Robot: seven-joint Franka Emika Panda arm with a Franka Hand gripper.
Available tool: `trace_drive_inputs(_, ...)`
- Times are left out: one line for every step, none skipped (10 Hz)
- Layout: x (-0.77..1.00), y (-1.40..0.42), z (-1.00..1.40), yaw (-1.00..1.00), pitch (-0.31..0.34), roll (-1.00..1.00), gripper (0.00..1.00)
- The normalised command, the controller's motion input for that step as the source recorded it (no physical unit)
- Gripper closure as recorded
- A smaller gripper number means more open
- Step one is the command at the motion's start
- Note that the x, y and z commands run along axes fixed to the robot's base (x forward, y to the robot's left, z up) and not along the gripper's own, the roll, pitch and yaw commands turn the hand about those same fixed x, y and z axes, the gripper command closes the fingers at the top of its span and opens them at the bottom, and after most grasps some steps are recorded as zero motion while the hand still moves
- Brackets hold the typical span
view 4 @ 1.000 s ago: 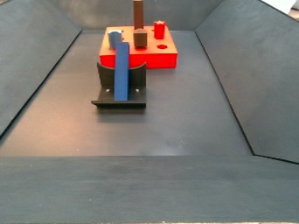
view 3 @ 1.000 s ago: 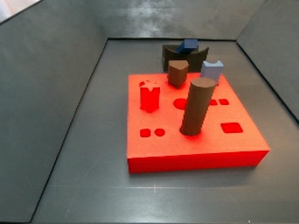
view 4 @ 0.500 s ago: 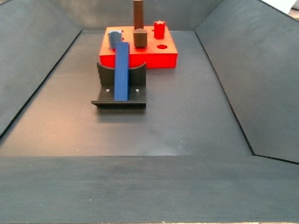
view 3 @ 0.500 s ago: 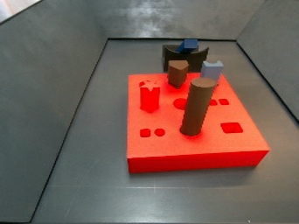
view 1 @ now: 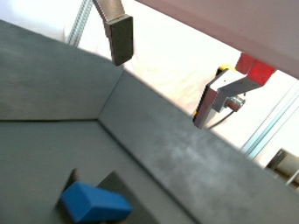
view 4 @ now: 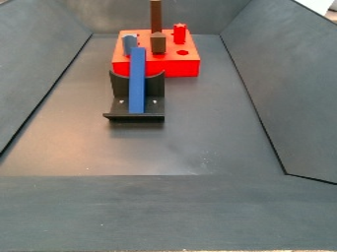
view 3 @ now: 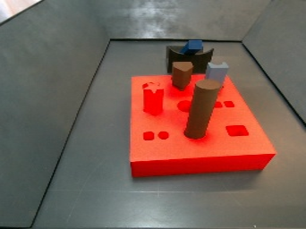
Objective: Pick up the rectangle object. Move up. Place the rectangle object on the fixture. Regrasp the rectangle object. Move to above the board. Insert the rectangle object.
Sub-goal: Regrasp the rectangle object.
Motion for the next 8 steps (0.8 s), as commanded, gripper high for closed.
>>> trace_drive_inputs(0.1,-0.05,-0.01,0.18,0.146,0.63,0.0)
trace_drive_inputs(0.1,-0.05,-0.01,0.19,0.126,0.44,0.0)
trace_drive_inputs(0.09,-0.04,0.0,0.2,0.09,0.24,0.0)
trace_drive_inputs(0.09,-0.03,0.0,0.2,0.065,0.2,0.0)
trace_drive_inputs(0.03,0.05,-1.0,0.14,0.103,0.14,0.0)
trace_drive_inputs(0.03,0.05,-1.0,0.13,0.096,0.14,0.0)
trace_drive_inputs(0.04,0.04,-1.0,0.14,0.044,0.12,0.0)
trace_drive_inputs(0.05,0.04,-1.0,0.14,0.021,0.1,0.0)
